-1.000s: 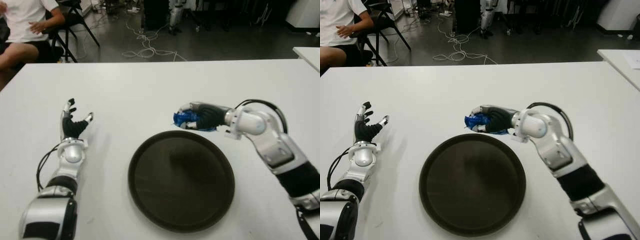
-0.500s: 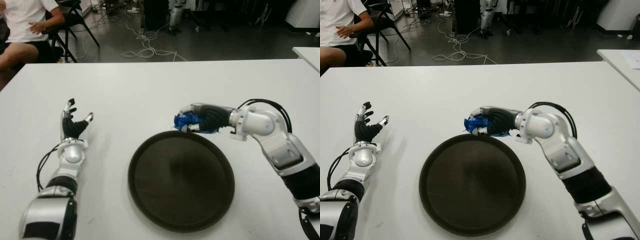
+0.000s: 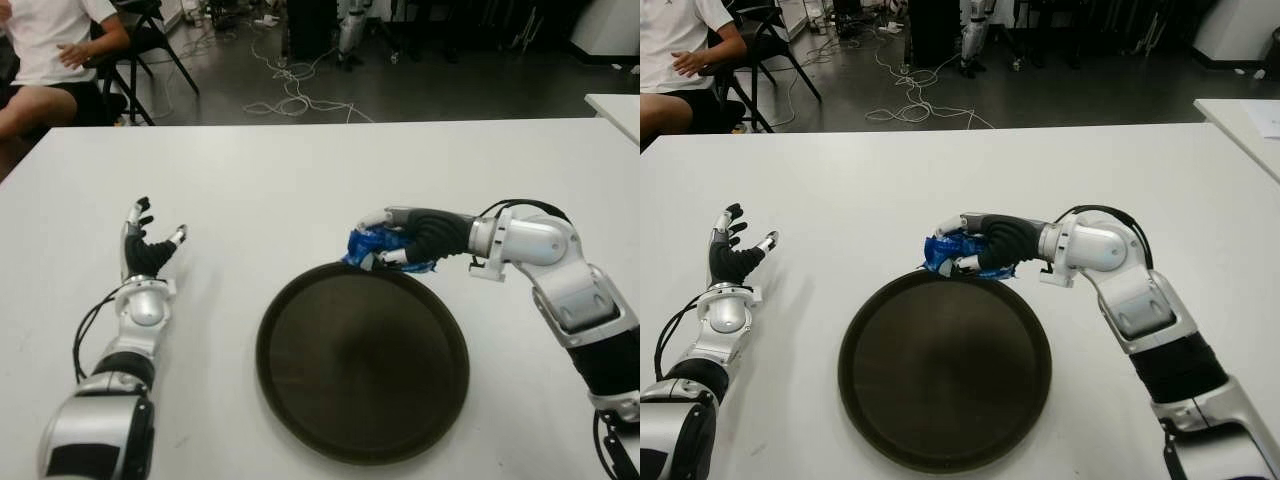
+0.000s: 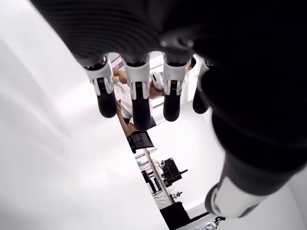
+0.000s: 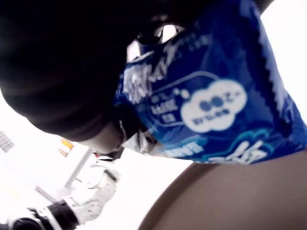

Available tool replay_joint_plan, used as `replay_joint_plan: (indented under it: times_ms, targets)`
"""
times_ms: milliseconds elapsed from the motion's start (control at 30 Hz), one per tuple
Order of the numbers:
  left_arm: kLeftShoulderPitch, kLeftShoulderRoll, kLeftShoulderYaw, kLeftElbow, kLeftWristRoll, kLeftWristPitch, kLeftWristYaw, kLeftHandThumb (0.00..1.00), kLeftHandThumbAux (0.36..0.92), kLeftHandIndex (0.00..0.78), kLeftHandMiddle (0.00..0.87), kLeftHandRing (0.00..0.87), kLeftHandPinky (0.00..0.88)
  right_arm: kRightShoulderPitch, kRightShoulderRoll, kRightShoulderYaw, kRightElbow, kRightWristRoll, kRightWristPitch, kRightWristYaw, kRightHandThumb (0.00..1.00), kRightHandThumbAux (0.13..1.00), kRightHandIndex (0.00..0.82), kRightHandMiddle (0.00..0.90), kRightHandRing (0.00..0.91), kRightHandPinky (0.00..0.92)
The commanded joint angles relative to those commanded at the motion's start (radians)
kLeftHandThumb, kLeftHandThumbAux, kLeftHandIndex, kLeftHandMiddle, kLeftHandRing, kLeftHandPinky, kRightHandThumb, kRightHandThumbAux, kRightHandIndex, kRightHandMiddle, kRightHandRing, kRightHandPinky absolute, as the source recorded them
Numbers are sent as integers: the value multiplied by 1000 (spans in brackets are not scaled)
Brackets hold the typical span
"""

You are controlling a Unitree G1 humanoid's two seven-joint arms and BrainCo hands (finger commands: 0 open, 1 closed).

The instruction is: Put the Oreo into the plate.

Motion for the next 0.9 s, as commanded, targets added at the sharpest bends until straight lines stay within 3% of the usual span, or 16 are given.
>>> replay_joint_plan:
  times_ms: [367, 900]
  targets:
    - [0, 5, -8, 2, 10, 3, 5, 14, 781, 79, 124, 117, 102, 7, 5, -11, 2, 29, -5, 7, 710, 713, 441, 817, 823, 817]
    - [3, 4, -6, 0, 7, 0, 3, 4, 788, 81, 130, 117, 103, 26, 57, -40, 17, 81, -4, -7, 705, 719, 441, 823, 832, 830]
